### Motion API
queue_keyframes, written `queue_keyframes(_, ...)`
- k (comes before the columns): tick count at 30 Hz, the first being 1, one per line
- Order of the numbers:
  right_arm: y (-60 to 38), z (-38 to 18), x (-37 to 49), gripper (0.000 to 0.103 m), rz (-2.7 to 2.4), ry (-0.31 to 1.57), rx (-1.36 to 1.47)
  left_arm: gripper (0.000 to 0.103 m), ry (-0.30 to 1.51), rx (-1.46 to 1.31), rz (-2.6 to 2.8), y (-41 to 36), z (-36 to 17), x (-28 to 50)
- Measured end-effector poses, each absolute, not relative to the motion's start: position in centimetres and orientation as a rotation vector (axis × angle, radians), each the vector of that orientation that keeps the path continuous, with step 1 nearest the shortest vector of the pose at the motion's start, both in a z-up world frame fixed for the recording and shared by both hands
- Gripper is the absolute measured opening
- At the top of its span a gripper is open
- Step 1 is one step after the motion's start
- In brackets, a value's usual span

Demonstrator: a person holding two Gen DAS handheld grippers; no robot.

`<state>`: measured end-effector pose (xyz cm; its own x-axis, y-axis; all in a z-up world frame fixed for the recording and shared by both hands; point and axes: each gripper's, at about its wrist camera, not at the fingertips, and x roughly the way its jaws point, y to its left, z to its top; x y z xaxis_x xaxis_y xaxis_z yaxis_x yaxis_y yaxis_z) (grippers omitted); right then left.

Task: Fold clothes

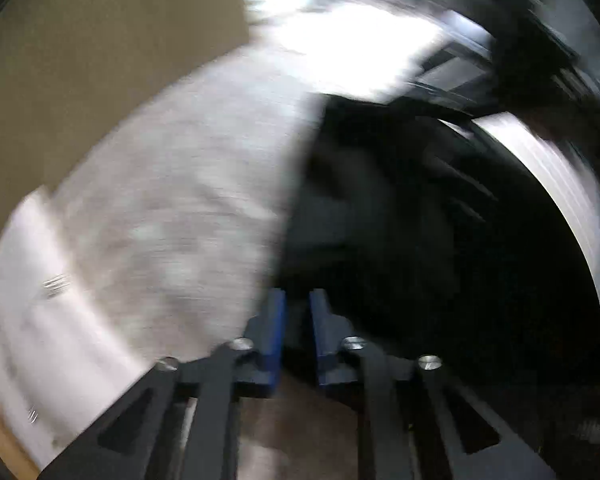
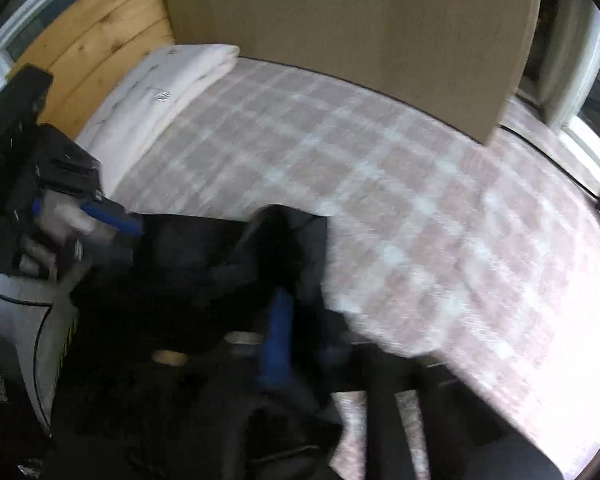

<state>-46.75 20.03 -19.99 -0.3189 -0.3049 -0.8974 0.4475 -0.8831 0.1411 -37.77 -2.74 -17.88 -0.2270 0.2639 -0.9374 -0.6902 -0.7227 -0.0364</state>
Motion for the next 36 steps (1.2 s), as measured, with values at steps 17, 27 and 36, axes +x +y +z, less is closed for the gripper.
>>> queue_keyframes(17,20.5,-19.9,-47.5,0.027,-2.38,0.305,1.488,0.032,0.663,-1.365,2.145,-1.8,-18.1,-39.5)
queue_keyframes(27,23.2,-19.0,-48.9,0.041,-2.345,-0.013,1.51,0.037,0.382,-1.37,2.077,-2.8,-16.8,-41.6)
queue_keyframes(36,22.6,-18.9,-48.5,0.004,-2.341,-0.015,1.475,0.002,0.419,-1.294,1.915,-1.6,-16.7,-37.8)
